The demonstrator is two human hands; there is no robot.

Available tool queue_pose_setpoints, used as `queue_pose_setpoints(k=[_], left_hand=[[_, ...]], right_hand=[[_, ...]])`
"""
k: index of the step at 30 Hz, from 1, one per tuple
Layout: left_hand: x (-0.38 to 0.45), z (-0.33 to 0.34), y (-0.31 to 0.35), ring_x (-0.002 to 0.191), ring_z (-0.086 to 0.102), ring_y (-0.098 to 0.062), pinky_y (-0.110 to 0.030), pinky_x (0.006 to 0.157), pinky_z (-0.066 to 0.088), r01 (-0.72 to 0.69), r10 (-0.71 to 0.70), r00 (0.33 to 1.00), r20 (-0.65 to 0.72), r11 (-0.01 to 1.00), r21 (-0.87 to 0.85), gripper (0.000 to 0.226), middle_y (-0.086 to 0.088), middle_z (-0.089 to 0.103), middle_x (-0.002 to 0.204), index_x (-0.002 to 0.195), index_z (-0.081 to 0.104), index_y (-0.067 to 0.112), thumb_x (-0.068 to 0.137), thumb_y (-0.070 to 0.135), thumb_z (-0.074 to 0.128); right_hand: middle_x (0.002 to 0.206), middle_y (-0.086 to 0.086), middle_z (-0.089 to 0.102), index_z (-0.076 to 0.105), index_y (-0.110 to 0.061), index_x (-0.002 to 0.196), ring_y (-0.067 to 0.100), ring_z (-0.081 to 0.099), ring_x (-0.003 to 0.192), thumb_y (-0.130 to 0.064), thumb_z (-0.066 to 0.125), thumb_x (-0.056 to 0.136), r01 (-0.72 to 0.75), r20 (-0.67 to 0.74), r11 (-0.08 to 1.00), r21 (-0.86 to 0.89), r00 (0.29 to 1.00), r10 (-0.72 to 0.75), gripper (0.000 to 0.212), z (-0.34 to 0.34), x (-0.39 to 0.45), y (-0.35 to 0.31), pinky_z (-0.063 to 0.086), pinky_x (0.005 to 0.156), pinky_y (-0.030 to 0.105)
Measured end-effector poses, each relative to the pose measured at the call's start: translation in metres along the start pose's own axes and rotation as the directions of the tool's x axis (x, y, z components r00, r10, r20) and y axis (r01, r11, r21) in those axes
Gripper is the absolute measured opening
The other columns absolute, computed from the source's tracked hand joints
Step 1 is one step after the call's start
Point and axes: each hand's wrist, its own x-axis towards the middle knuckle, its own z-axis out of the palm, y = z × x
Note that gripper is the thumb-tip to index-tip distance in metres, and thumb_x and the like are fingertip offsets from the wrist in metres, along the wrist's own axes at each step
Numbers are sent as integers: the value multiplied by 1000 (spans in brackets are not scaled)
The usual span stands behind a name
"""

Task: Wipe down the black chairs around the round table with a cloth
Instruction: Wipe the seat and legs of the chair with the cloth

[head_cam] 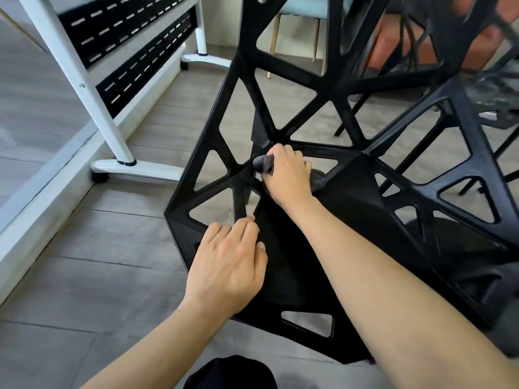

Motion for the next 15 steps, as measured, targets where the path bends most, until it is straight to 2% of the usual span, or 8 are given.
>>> queue_pose_setpoints(k=[3,6,8,11,13,15], left_hand=[[1,0,0,76,60,-25,-40,81,43,1,-1,1000,-3,1000,-20,27,-6,67,121,94,62,11,95,26,41],[-1,0,-2,76,61,-25,-41,82,44,0,0,1000,11,1000,-25,28,-5,67,122,95,63,11,94,26,40],[-2,-1,-2,77,62,-25,-41,83,44,0,0,1000,3,1000,-24,28,-5,67,123,96,63,11,94,27,39],[-4,-1,2,75,61,-23,-38,83,43,12,-12,1000,-6,1000,-29,26,-4,68,121,94,63,12,95,26,41],[-3,-1,1,72,58,-22,-37,82,42,19,-19,1000,-14,999,-34,25,-3,68,118,94,64,13,95,25,43],[-3,-2,0,71,56,-21,-35,81,41,18,-18,1000,-14,999,-36,24,-2,68,117,93,64,13,95,25,44]], right_hand=[[124,6,56,50,-16,124,33,51,118,-31,66,89,-26,1,999,-48,1000,26,41,8,6,-5,37,98,50],[122,7,57,51,-16,122,34,52,117,-30,64,91,-64,-40,996,-68,997,61,37,13,2,-9,37,98,50],[121,7,58,53,-16,118,33,52,116,-26,64,91,-128,-99,991,36,986,131,31,13,4,-9,37,97,50],[124,8,58,55,-16,118,33,53,119,-22,63,94,-311,-123,910,276,927,354,26,5,23,-2,39,98,51],[123,9,58,56,-14,116,34,52,118,-20,65,93,-266,-154,938,222,940,303,25,1,41,0,40,96,50],[118,11,59,58,-13,113,34,55,111,-16,68,88,-136,-283,978,160,942,178,27,0,56,1,45,89,48]])
